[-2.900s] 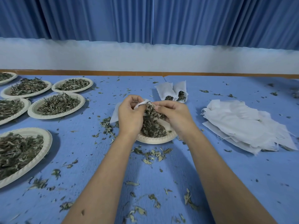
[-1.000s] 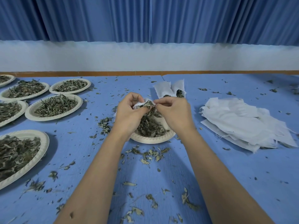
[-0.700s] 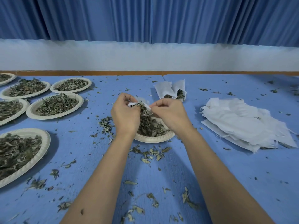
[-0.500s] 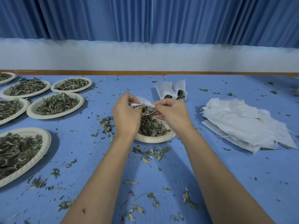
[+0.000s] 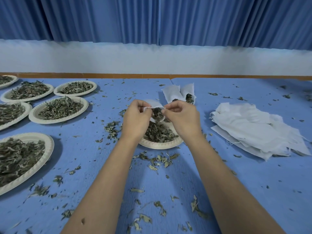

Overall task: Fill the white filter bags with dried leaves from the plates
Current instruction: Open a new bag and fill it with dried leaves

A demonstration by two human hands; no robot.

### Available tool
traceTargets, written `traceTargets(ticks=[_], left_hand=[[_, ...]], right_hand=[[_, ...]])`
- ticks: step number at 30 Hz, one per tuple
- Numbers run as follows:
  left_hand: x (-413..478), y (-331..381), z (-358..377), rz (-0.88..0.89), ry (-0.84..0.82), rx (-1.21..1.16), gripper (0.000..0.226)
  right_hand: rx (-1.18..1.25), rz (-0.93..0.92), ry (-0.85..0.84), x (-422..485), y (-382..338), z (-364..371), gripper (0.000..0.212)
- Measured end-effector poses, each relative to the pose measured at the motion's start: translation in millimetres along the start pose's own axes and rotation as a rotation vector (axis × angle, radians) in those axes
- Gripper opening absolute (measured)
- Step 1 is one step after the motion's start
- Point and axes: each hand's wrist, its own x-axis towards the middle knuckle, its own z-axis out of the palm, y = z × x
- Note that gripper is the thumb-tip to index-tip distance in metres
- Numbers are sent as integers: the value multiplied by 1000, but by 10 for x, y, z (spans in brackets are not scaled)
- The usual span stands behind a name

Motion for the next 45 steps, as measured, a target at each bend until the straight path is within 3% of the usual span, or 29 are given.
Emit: traceTargets(ticks=[4, 8, 13, 15, 19, 21, 26, 29, 33, 36, 39, 45], left_hand=[[-6, 24, 12, 33, -32, -3, 14], [-22, 40, 16, 78, -13, 36, 16], [10, 67, -38, 85, 227, -48, 21], [17, 77, -72, 71, 269, -113, 22], [30, 82, -118, 56, 305, -158, 21], [25, 89, -123, 50, 305, -170, 21], [17, 114, -133, 44, 308, -188, 20], [36, 114, -144, 55, 322, -184, 19], [68, 120, -165, 95, 363, -202, 19], [76, 117, -164, 103, 363, -208, 19], [72, 110, -152, 103, 364, -215, 19], [87, 91, -147, 102, 366, -224, 18]], right_hand=[[-227, -109, 71, -20, 4, 19, 14], [-291, -122, 67, -43, -2, 52, 20], [138, 88, -204, -40, -90, 26, 30], [-29, 54, -231, -21, -97, -13, 30], [-811, -18, -512, 7, -105, -90, 47], [-892, -10, -576, -27, -142, -74, 50], [-841, -13, -542, -59, -141, -10, 35], [-794, -29, -370, -46, -63, -2, 18], [-668, -83, -168, -42, 0, 14, 20], [-521, -93, -201, -49, 23, 69, 34], [-645, -178, -196, -42, 80, 117, 39], [-796, -121, -554, -57, 181, 246, 70]])
